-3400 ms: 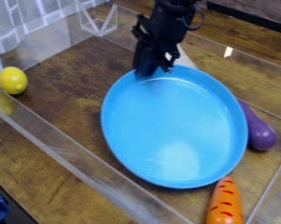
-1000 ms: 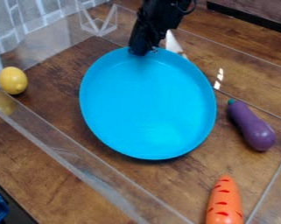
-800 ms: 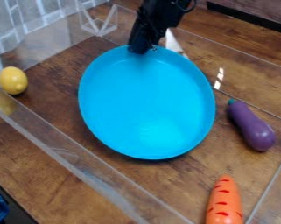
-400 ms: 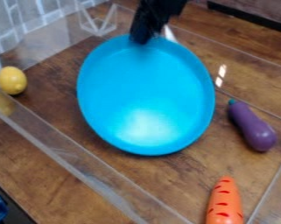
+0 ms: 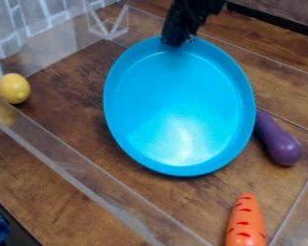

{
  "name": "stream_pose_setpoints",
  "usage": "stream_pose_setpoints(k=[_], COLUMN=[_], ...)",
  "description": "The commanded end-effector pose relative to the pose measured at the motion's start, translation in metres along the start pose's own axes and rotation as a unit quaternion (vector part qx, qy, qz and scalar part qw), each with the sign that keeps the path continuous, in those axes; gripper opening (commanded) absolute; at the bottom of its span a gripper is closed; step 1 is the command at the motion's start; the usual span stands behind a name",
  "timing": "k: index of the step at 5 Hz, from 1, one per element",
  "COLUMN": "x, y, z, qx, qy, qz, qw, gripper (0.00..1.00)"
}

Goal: Remove the carrot from the blue tray and put it on the table

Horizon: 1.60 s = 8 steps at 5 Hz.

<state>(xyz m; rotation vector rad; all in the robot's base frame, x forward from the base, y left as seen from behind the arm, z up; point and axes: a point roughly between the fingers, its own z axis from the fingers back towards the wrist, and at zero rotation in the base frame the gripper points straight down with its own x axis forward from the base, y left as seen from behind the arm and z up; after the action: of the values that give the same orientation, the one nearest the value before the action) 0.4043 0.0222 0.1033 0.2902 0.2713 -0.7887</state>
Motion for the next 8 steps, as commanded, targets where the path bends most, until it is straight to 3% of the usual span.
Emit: stream_pose_setpoints(k=[1, 4, 6, 7, 8], x=[-0.007, -0.02, -0.015, -0.011, -0.007], y=[-0.006, 0.001, -0.001, -0.014, -0.022], z=[0.042, 0.05, 0.045, 0.035, 0.023], qx=[0.04, 0.044, 0.044, 0.047, 0.05], qy=[-0.043, -0.037, -0.037, -0.039, -0.038], qz=[-0.016, -0.043, -0.054, -0.064, -0.077], qw=[0.9982, 0.9974, 0.9968, 0.9961, 0.9951], gripper=[0.0, 0.0, 0.0, 1.0, 0.0])
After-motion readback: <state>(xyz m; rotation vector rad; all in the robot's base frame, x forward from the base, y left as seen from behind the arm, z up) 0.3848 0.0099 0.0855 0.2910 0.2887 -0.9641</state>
